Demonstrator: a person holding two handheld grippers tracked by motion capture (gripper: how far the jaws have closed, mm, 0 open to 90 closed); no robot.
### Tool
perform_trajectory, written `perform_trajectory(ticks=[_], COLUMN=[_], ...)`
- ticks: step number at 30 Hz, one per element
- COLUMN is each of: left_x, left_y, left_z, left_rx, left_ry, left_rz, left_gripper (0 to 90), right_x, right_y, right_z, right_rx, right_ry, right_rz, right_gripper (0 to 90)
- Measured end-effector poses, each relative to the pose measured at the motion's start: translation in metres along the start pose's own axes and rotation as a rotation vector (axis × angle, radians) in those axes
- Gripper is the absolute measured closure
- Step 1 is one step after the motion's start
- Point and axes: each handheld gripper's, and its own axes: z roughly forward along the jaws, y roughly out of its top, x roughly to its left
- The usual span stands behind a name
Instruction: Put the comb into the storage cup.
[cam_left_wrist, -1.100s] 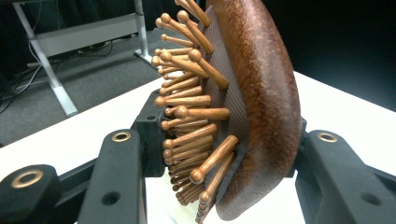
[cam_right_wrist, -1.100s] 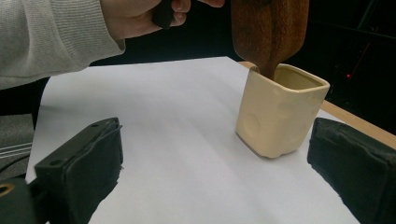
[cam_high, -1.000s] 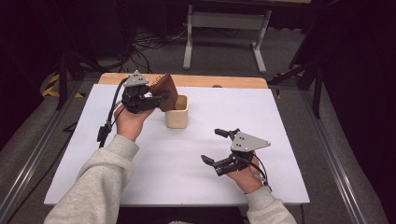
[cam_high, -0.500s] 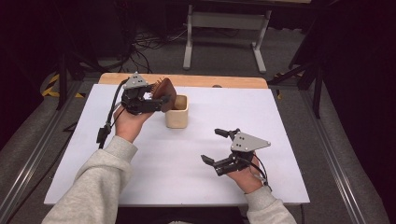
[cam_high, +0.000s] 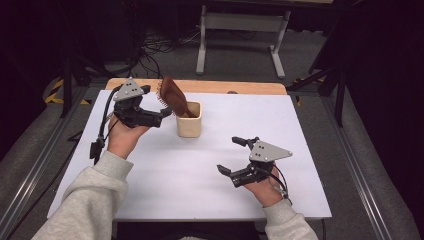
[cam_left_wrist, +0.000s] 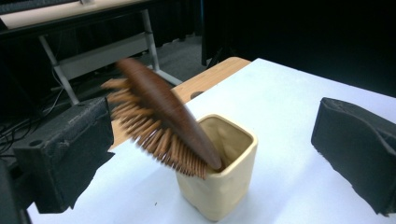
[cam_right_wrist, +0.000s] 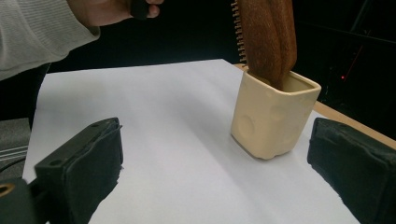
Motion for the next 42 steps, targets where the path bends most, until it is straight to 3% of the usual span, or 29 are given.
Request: perform_trajectory(ticks=[11, 23, 27, 35, 42], left_x=[-0.007, -0.011, -0.012, -0.013, -0.014], left_y=[-0.015, -0.048, -0.062, -0.086, -0.114], left_z=[-0.039, -0.077, -0.085, -0.090, -0.095], left_rx=[0.007, -0.038, -0.039, -0.029, -0.051], left_ry=[-0.041, -0.066, -0.074, -0.071, -0.082], left_rz=[0.046, 0.027, 0.002, -0.013, -0.024], left_gripper=[0.1, 0.1, 0.1, 0.3, 0.5], right_x=[-0.006, -0.011, -0.011, -0.012, -0.012], right_y=[0.003, 0.002, 0.001, -0.002, -0.007], right_z=[-0.010, -0.017, -0.019, -0.022, -0.025], right_rx=[-0.010, -0.006, 0.000, 0.010, 0.021], right_ry=[-0.023, -0.037, -0.042, -0.045, -0.052], right_rz=[0.007, 0.016, 0.021, 0.028, 0.035], right_gripper=[4.0, 3.9, 3.9, 3.8, 3.8])
